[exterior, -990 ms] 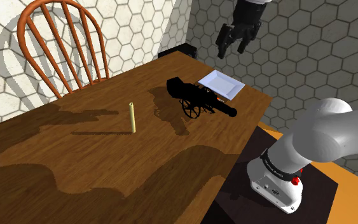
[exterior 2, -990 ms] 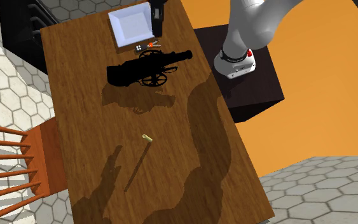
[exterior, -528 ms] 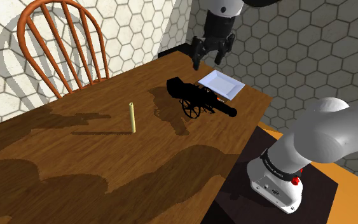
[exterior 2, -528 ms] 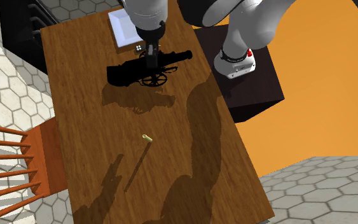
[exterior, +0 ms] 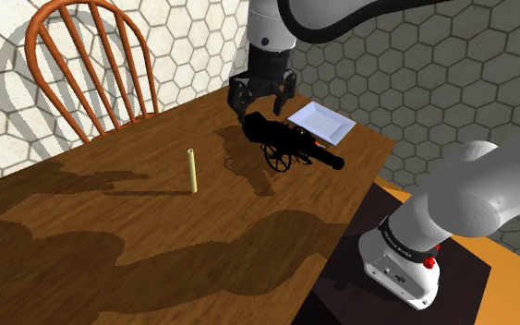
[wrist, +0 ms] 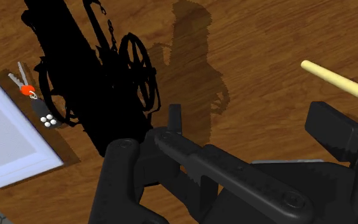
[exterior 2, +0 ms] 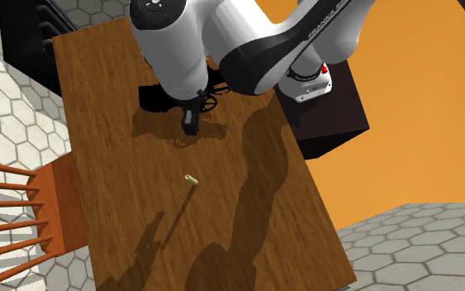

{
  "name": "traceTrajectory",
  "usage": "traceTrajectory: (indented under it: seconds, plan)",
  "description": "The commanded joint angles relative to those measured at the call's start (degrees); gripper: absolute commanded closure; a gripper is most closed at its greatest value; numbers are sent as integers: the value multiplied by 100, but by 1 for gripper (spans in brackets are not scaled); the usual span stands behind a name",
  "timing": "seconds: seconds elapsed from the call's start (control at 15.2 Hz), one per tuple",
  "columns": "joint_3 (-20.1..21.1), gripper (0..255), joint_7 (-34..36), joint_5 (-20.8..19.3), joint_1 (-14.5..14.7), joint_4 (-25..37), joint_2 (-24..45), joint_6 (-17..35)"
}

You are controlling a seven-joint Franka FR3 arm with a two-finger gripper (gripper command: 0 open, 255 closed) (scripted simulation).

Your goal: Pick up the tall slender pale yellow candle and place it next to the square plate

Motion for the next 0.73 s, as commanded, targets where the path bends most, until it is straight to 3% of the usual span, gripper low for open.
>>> traceTrajectory:
  seconds: [0.0,0.66]
  plan:
    - [174,0,264,-16,16,204,368,144]
    - [854,0,1762,-658,285,1671,2519,602]
